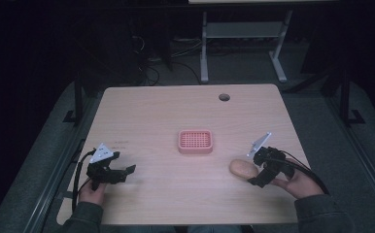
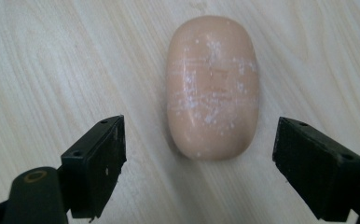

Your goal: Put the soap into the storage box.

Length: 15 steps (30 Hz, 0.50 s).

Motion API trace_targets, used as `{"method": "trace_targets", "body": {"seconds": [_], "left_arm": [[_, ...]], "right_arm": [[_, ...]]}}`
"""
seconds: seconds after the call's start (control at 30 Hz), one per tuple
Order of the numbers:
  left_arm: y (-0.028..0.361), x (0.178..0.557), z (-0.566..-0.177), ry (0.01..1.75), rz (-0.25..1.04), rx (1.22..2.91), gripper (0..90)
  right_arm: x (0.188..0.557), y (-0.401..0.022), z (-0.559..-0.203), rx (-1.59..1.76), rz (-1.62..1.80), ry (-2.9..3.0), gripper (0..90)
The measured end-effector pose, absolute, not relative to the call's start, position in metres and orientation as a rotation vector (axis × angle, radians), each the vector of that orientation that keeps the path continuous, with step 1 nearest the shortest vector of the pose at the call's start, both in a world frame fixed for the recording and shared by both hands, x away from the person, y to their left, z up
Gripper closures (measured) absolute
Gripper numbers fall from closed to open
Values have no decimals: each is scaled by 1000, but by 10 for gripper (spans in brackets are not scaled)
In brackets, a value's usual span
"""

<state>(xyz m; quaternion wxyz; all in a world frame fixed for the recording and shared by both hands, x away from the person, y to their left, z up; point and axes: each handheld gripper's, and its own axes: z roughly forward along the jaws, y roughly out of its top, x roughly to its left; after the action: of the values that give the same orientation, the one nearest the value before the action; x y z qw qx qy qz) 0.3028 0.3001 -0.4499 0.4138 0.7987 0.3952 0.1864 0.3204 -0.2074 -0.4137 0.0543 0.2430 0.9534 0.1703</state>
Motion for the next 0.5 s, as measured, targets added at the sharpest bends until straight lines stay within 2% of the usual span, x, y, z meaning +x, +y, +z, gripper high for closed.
{"method": "trace_targets", "body": {"seconds": [0.5], "left_arm": [[301, 303, -450, 998, 467, 2003, 143]], "right_arm": [[337, -190, -419, 724, 475, 2943, 190]]}}
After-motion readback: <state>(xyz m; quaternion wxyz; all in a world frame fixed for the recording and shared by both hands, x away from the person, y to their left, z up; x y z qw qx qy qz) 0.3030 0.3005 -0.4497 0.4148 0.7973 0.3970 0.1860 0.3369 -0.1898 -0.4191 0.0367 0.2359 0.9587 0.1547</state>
